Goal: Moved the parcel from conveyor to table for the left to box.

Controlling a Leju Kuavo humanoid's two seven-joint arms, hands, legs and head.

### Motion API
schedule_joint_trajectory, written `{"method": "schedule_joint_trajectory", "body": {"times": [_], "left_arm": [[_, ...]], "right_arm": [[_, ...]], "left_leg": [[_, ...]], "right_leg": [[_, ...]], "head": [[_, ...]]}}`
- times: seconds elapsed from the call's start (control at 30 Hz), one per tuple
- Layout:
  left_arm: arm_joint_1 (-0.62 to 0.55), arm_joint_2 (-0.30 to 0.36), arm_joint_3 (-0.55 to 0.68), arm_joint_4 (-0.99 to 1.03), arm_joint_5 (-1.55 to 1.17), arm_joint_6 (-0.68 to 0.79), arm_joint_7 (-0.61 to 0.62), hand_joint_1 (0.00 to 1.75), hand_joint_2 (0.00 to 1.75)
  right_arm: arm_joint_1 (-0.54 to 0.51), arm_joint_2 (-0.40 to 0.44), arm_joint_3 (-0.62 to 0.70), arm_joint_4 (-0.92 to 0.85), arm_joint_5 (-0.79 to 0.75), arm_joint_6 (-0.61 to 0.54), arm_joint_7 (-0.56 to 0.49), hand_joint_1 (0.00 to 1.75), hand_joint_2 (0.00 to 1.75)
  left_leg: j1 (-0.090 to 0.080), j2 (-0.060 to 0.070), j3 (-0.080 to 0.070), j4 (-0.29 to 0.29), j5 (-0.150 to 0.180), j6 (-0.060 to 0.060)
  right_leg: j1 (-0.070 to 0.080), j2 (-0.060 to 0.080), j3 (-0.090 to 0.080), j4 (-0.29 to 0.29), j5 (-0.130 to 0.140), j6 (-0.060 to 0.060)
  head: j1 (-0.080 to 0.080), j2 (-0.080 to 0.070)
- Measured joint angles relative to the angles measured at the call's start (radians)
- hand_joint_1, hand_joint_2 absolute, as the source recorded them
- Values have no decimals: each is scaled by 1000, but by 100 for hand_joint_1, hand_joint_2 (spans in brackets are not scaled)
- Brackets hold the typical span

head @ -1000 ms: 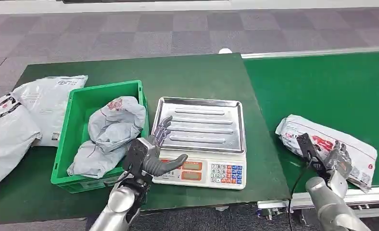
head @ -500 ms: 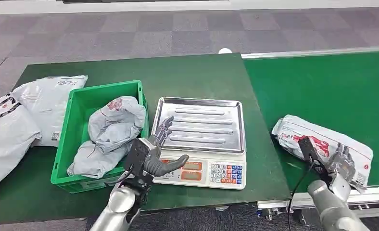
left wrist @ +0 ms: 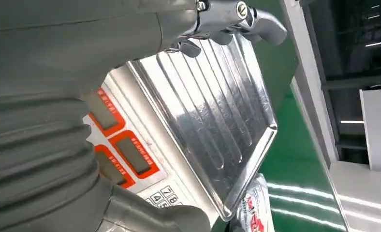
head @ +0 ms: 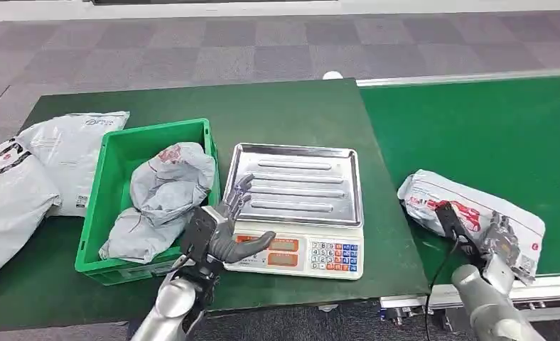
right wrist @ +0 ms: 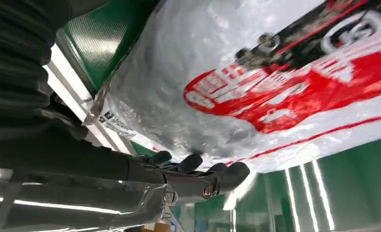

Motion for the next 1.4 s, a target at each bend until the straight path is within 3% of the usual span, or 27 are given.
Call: {"method": "schedule_joint_trajectory", "body": {"times": [0.17,0.53,1.1,1.13,1.17,1.4], "left_arm": [[23,28,0,-27,52,30,-17,0,175],[31,80,-3,-51,104,39,-37,0,175],[27,110,-21,-57,127,48,-41,0,175],[26,112,-21,-57,131,50,-41,0,175],[26,114,-22,-58,137,54,-41,0,175],[28,129,-23,-92,145,77,-38,0,175]], "right_arm": [[-32,23,2,16,-2,48,8,0,175],[-117,41,-1,92,-120,316,13,0,175],[-141,44,-1,121,-113,386,55,0,175],[-142,44,-1,121,-111,397,63,37,175],[-142,44,-1,121,-107,402,69,175,175],[-141,55,0,122,-91,382,60,175,175]], "left_leg": [[0,0,0,0,0,0],[0,3,2,0,0,0],[0,3,3,0,1,0],[0,3,3,0,1,0],[0,3,4,0,1,0],[1,4,6,0,0,0]], "right_leg": [[0,1,0,0,0,0],[0,4,0,0,1,0],[0,5,1,0,3,0],[0,5,1,0,3,0],[0,5,1,0,2,0],[1,5,4,0,3,0]], "head": [[0,0],[0,0],[0,0],[0,0],[0,0],[0,0]]}}
